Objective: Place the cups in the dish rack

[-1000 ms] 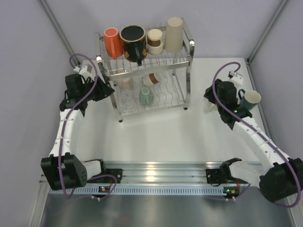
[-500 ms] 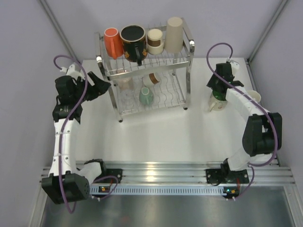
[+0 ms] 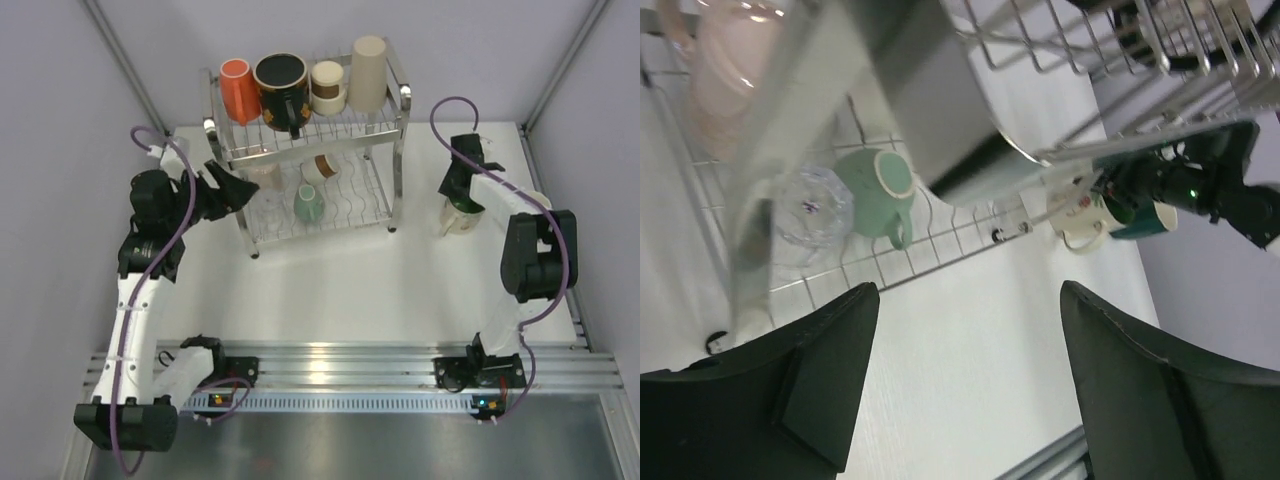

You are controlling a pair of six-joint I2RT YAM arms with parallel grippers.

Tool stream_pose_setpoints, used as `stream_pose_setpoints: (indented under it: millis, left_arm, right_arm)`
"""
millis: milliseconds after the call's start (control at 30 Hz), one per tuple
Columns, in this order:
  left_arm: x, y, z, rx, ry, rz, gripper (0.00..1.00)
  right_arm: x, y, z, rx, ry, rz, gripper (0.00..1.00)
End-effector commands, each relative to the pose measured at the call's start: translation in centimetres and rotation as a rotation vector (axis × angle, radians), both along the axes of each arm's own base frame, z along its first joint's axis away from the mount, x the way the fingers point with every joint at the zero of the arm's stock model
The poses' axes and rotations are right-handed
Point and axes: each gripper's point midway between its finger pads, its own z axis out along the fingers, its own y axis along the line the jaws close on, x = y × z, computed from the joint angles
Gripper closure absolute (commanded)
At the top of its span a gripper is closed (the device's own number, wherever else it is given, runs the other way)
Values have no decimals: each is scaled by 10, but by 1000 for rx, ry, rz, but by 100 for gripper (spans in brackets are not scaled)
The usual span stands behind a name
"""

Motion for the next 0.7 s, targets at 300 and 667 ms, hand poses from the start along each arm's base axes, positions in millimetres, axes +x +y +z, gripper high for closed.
stream_pose_setpoints:
  millis: [300, 667]
  left_arm:
    - [-54, -70, 21, -74, -44, -251, 22]
    - [-86, -103, 18, -212, -7, -411, 26]
  right_arm:
    - [-24, -15, 69, 60, -206, -56, 100]
    - [-92, 13, 125, 299, -477, -19, 100]
